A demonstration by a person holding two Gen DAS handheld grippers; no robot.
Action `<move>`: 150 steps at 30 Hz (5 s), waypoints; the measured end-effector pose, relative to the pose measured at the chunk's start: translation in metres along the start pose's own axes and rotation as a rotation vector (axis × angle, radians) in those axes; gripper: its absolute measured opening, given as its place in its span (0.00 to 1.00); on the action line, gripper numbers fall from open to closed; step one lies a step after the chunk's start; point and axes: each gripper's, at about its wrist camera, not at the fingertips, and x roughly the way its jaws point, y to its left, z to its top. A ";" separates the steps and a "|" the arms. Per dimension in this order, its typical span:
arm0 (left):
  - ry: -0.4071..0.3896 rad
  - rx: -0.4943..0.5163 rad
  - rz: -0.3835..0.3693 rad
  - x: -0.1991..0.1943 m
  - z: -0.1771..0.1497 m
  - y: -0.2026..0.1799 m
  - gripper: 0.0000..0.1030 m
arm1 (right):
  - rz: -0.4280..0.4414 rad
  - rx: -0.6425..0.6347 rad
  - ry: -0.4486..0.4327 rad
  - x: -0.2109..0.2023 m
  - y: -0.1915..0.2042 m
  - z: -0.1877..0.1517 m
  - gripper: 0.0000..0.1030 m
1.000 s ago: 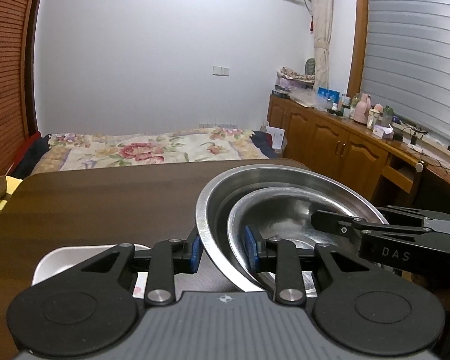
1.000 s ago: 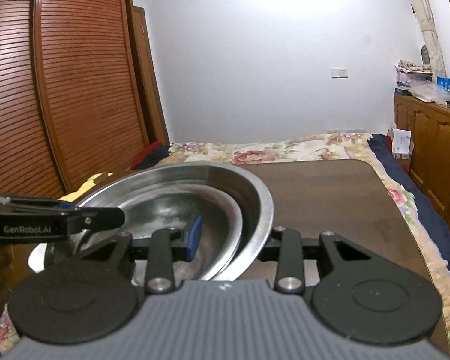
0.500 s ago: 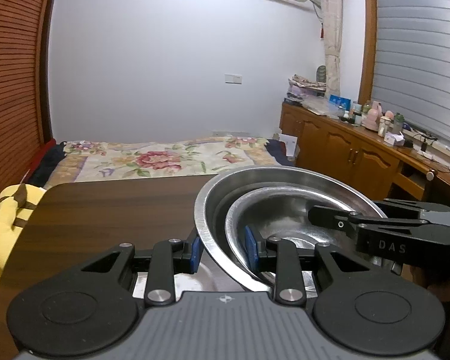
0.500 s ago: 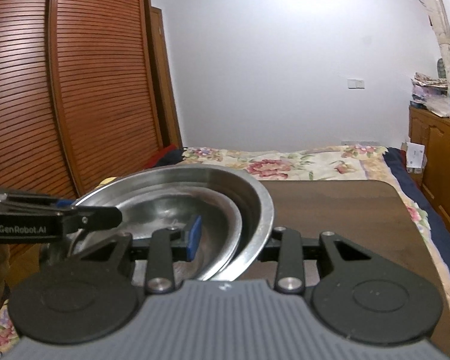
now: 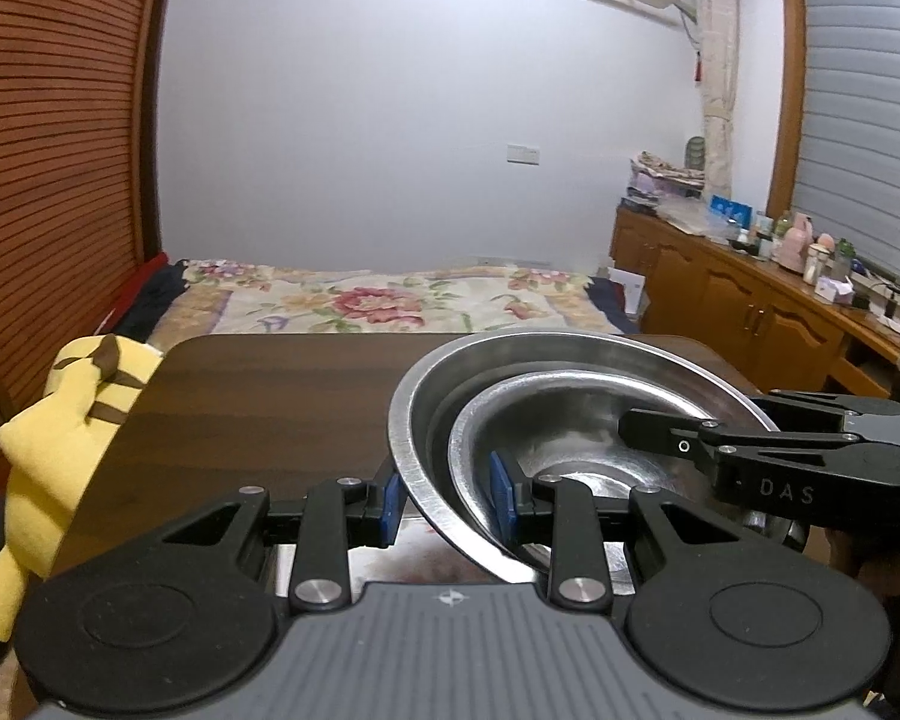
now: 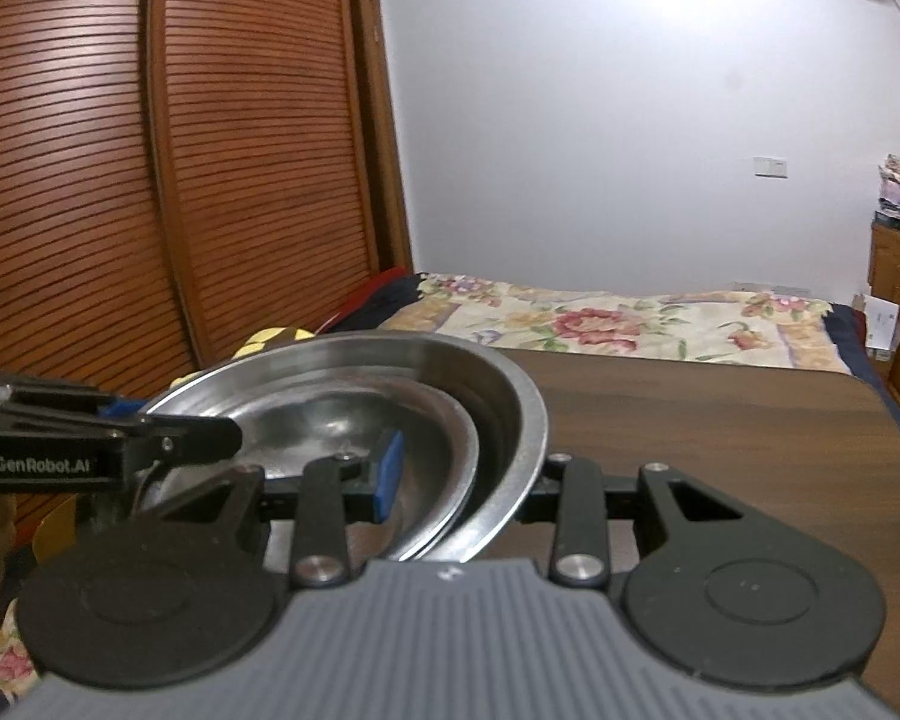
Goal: Organize plates and bowls
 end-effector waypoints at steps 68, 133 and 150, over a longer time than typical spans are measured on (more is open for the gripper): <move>0.097 -0.014 0.107 0.013 -0.037 0.041 0.42 | 0.056 -0.061 0.101 0.034 0.044 -0.016 0.62; -0.110 0.049 0.208 -0.077 0.018 -0.023 1.00 | -0.253 0.000 -0.052 -0.067 0.044 0.021 1.00; -0.120 0.053 0.211 -0.086 -0.011 -0.036 1.00 | -0.324 0.024 -0.122 -0.098 0.029 0.004 1.00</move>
